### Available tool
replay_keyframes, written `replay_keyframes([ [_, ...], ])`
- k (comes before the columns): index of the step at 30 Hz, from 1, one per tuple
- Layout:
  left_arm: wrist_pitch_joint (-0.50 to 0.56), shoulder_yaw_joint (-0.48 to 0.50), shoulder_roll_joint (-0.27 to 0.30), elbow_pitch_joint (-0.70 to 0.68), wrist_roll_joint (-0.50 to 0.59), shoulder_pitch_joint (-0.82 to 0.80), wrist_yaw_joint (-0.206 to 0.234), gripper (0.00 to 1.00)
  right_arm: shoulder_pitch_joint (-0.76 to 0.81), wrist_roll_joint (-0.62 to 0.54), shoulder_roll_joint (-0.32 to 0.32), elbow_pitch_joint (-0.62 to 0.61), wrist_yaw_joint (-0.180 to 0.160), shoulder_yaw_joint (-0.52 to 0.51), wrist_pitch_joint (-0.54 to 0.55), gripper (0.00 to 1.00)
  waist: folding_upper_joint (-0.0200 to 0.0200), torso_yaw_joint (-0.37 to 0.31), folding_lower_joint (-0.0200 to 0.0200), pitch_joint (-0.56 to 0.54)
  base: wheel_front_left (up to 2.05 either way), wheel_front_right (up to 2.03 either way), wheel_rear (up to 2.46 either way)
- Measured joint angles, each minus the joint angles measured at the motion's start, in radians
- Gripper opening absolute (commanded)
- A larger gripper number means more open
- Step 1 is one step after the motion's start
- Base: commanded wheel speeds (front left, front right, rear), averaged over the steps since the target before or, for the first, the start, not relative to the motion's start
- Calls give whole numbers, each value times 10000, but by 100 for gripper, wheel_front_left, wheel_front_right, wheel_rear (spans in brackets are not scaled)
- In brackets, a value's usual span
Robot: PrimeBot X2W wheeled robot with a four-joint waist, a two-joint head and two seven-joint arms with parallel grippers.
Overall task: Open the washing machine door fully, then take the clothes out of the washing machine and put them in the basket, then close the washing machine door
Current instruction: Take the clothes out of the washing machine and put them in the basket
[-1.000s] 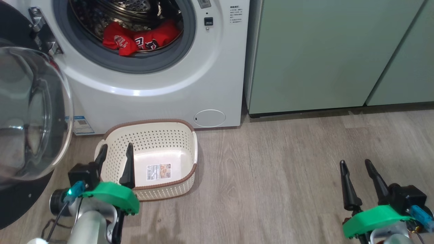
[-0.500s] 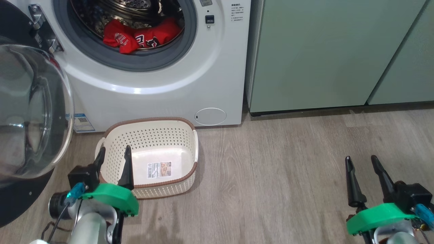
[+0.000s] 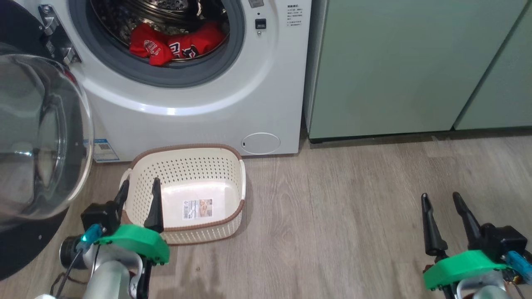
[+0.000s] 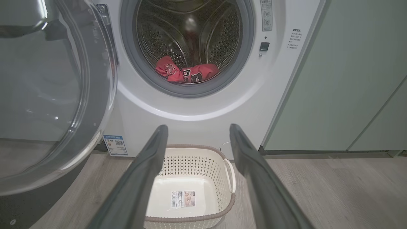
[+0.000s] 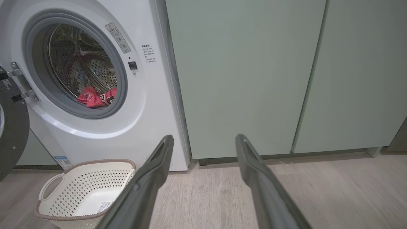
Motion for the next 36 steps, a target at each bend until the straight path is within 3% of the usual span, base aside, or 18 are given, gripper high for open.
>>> replay_keyframes([
  [22,0,-226,8,-59,-75,-119,59,100,34,31,4,90,0,63,0,100,0,53,0,123,184,-194,10],
  [36,0,-823,6,232,-226,-114,339,100,17,38,10,94,0,194,0,100,0,69,0,259,28,-28,0],
])
